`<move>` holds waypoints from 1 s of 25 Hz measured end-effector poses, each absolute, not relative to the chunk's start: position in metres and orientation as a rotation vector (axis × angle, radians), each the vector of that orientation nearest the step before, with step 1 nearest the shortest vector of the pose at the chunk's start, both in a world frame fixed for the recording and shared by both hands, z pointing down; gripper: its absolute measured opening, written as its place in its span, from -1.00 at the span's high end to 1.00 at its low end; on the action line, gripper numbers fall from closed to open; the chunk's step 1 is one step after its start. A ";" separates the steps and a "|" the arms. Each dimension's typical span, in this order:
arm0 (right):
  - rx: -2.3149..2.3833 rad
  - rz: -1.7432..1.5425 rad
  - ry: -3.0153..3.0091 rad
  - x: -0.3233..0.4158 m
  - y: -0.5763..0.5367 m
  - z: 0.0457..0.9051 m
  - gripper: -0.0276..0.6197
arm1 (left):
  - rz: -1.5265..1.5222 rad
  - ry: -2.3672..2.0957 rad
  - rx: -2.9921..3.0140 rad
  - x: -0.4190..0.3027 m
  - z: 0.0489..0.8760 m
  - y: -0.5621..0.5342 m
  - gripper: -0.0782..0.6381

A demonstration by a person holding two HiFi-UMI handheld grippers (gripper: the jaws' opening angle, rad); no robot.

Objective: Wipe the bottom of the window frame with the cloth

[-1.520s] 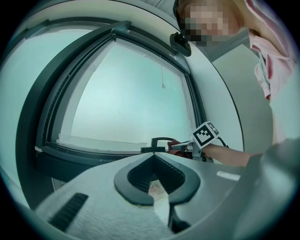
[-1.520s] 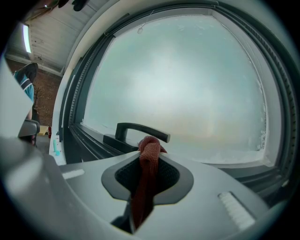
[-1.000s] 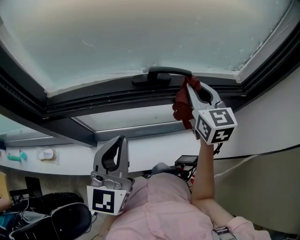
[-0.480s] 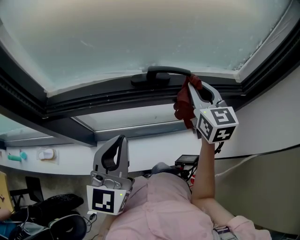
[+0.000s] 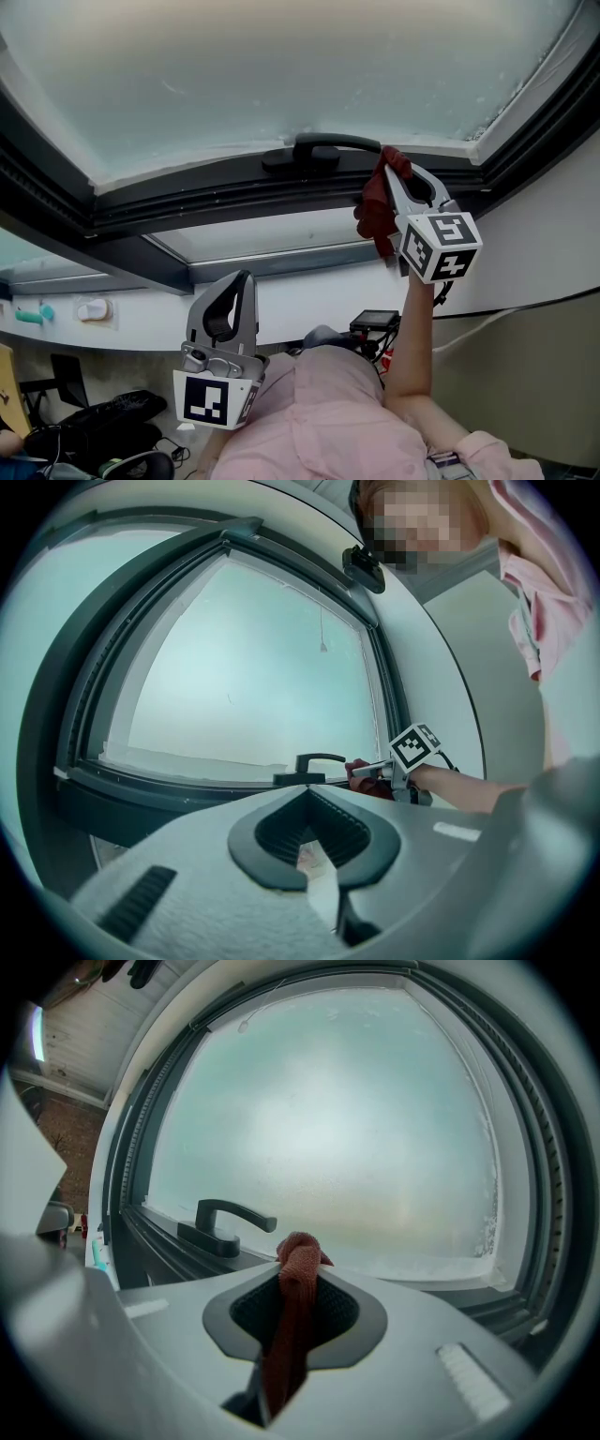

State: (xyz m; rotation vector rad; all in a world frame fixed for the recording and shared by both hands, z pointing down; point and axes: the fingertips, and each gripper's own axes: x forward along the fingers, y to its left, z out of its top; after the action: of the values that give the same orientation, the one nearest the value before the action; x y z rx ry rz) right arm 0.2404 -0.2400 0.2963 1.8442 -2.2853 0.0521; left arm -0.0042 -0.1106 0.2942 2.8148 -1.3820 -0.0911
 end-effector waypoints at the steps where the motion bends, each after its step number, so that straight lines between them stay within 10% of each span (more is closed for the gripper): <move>1: 1.848 0.055 -2.282 0.242 -0.240 0.297 0.74 | -0.090 -1.381 2.814 -0.005 0.295 -0.111 0.78; 25: 1.864 0.038 -2.260 0.260 -0.249 0.301 0.74 | 0.010 -1.285 2.793 -0.003 0.326 -0.116 0.78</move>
State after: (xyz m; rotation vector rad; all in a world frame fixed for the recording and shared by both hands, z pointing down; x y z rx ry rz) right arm 0.2596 -0.2492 0.3014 1.8645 -2.2600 0.0382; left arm -0.0034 -0.1161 0.3256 2.7926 -1.2845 0.0104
